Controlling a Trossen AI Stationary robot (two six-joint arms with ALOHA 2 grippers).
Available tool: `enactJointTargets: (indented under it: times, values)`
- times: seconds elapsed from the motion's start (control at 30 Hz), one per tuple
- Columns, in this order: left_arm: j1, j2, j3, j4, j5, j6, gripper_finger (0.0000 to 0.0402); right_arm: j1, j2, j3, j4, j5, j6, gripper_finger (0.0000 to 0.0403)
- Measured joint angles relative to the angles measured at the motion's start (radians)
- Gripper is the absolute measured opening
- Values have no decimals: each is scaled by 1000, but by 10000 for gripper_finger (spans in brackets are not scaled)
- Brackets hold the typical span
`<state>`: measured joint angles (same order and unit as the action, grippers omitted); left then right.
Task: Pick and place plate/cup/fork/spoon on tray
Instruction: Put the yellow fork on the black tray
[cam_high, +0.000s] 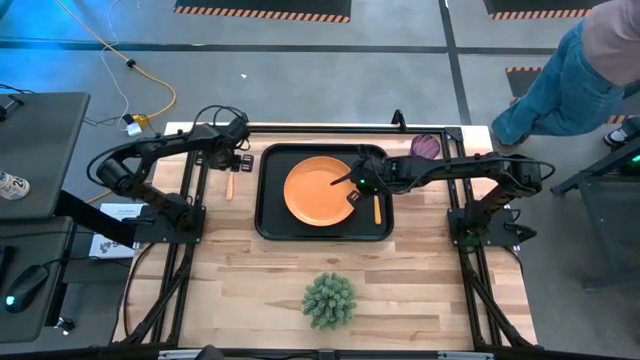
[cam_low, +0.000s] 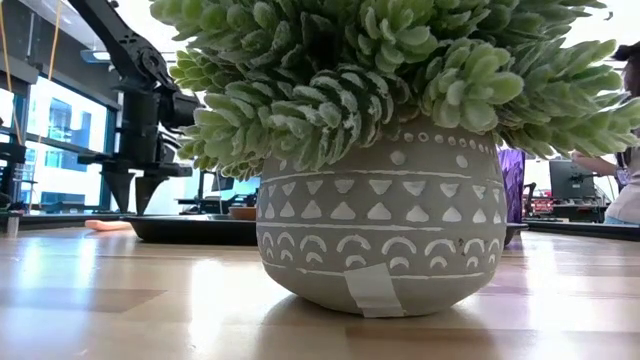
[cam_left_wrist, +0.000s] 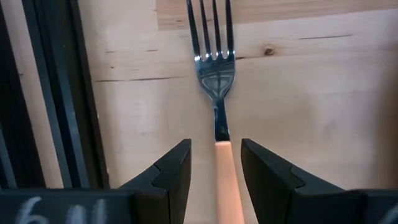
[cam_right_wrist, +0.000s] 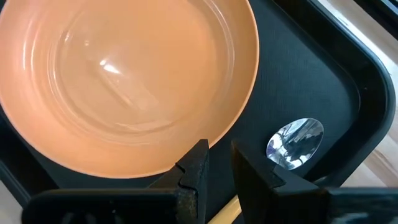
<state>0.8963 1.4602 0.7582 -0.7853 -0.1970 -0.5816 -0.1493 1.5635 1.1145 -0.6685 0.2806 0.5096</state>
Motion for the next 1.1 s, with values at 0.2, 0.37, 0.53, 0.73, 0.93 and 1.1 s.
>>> enactJointTargets:
  times: [0.2, 0.37, 0.53, 0.73, 0.93, 1.1]
  values:
    - [0, 38, 0, 14, 1, -18, 131, 0, 0, 0, 0, 0, -19, 62]
    - [0, 64, 0, 12, 4, -37, 131, 0, 0, 0, 0, 0, -21, 62]
    - [-1, 97, 0, 12, 23, -39, 131, 0, 0, 0, 0, 0, -30, 62]
    - [-1, 116, 4, 13, 27, -31, 130, 0, 0, 0, 0, 0, -33, 62]
    - [-1, 117, 3, 22, 31, -4, 94, 0, 0, 0, 0, 0, -32, 62]
    - [-1, 118, 3, 24, 38, 43, 38, 0, 0, 0, 0, 0, -31, 62]
